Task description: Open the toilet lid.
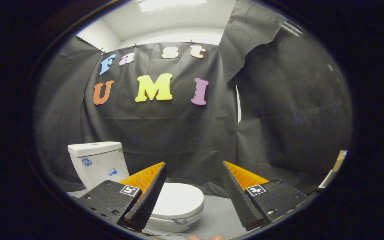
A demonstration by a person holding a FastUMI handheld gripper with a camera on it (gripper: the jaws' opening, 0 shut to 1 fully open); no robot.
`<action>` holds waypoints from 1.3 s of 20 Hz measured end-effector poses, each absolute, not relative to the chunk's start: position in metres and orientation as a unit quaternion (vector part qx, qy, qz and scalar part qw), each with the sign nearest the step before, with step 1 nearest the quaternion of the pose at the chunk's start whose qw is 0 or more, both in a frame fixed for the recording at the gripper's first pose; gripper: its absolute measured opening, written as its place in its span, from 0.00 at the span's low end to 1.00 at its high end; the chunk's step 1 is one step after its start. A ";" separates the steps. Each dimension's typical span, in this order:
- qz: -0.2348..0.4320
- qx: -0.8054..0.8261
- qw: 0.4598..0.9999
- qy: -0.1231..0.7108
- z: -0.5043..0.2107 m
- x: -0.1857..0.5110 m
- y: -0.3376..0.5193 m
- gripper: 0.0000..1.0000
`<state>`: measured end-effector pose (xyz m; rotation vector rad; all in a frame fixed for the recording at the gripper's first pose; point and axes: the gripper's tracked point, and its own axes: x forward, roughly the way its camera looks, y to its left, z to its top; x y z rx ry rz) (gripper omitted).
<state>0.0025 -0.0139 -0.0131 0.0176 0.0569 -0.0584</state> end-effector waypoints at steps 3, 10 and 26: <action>-0.036 0.010 0.999 0.038 -0.019 0.004 -0.018 1.00; -0.041 0.016 0.997 0.070 -0.041 0.006 -0.018 1.00; -0.043 0.209 0.914 0.345 -0.179 -0.007 0.008 1.00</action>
